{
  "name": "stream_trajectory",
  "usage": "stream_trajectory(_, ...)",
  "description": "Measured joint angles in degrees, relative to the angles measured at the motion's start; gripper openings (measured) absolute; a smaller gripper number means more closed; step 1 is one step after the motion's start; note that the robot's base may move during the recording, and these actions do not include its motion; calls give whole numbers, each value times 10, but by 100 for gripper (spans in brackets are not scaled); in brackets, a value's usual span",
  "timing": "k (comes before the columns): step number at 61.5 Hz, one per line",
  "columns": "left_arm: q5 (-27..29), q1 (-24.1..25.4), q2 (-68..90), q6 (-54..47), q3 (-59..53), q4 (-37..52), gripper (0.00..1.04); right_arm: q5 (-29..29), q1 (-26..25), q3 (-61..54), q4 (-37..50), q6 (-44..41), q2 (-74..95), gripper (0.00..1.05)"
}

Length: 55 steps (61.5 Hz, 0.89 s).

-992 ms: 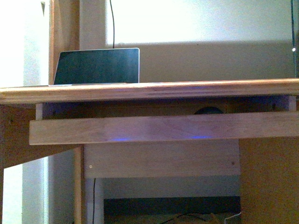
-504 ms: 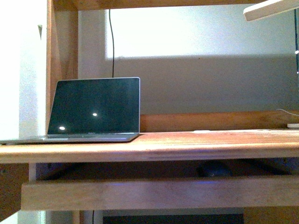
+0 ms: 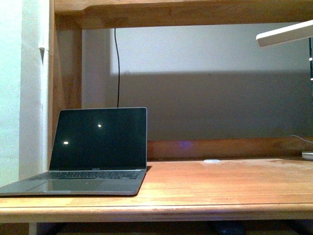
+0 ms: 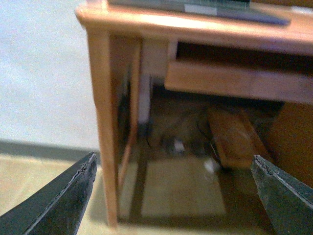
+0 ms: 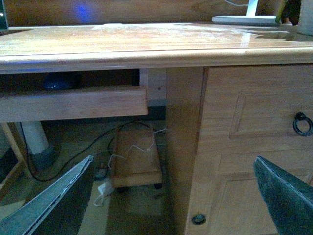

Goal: Place mouse

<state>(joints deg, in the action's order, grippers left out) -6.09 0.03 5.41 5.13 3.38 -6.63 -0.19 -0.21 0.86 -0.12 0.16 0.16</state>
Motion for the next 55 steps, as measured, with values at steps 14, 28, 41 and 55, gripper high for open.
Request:
stream_trajectory(14,-136,14,255,-94,53,148,97,0,0,0,0,0,0,97)
stream_trajectory(28,-211,65,508,-456,120,266,97,0,0,0,0,0,0,97)
stream_trajectory(41,-244,112,674,-783,191,354,97,0,0,0,0,0,0,97)
stream_trajectory(55,-268,131,812,-923,282,447,97,0,0,0,0,0,0,97)
